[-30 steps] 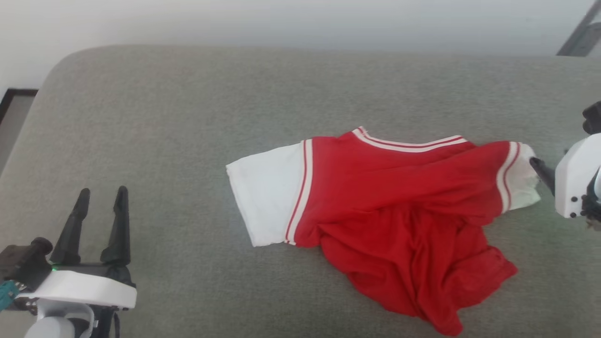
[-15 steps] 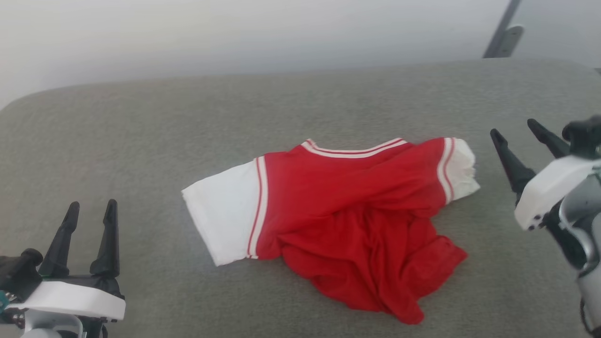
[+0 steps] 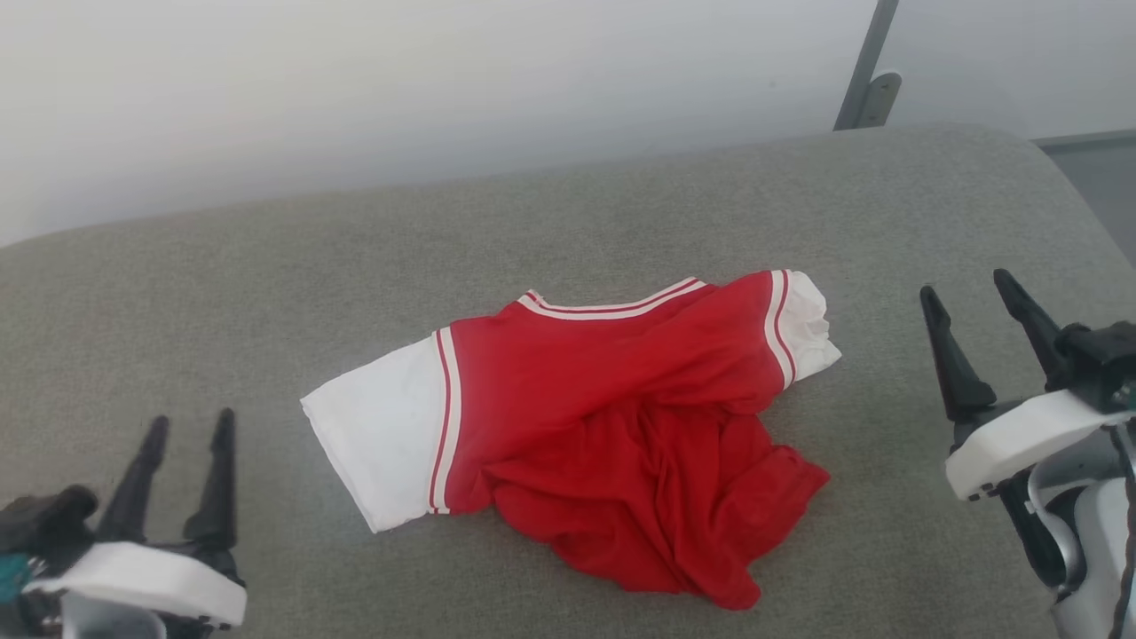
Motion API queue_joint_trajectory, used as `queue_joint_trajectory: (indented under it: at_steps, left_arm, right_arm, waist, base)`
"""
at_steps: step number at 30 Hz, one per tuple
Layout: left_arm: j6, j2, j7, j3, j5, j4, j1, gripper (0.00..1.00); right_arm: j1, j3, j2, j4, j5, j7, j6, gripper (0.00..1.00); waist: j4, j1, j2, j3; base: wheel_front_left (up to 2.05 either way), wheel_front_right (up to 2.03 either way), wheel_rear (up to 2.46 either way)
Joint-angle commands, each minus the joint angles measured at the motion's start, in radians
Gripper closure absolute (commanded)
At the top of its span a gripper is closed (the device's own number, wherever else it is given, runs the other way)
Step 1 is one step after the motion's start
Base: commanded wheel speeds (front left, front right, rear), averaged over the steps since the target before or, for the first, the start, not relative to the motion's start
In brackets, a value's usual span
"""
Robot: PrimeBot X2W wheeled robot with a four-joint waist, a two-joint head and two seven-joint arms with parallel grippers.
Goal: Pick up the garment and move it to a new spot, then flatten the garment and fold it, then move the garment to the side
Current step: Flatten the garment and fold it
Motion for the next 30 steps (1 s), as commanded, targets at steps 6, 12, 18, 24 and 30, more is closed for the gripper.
queue_joint_trajectory:
  at_steps: [6,12,18,24,30]
  left_arm:
    - [-0.003,0.048,0.244,-0.075,-0.130,0.013,-0.093,0.00]
    - [-0.003,0.121,0.508,-0.150,-0.179,0.090,-0.229,0.00]
    - [0.016,0.170,0.736,-0.211,-0.175,0.241,-0.383,0.00]
    - [0.022,0.199,0.860,-0.268,-0.141,0.399,-0.518,0.00]
    - [0.031,0.195,0.926,-0.316,-0.101,0.531,-0.618,0.00]
  right_arm:
    - [0.023,-0.005,0.031,-0.017,-0.035,-0.009,0.000,0.00]
    - [-0.002,0.021,0.042,-0.023,-0.032,-0.001,0.000,0.00]
    - [-0.032,0.046,0.049,-0.022,-0.018,-0.004,0.000,0.00]
    - [-0.067,0.068,0.057,-0.022,-0.016,-0.002,0.000,0.00]
    - [-0.093,0.086,0.063,-0.015,-0.008,-0.003,0.000,0.00]
  waist:
    - [-0.008,0.0000,0.0000,-0.004]
    - [-0.029,0.0000,0.0000,0.014]
    - [-0.062,0.0000,0.0000,0.060]
    - [-0.096,0.0000,0.0000,0.132]
    - [-0.115,0.0000,0.0000,0.198]
  base:
    - [0.00,0.00,0.00]
    - [0.00,0.00,0.00]
    - [0.00,0.00,0.00]
    - [0.00,0.00,0.00]
    - [0.00,0.00,0.00]
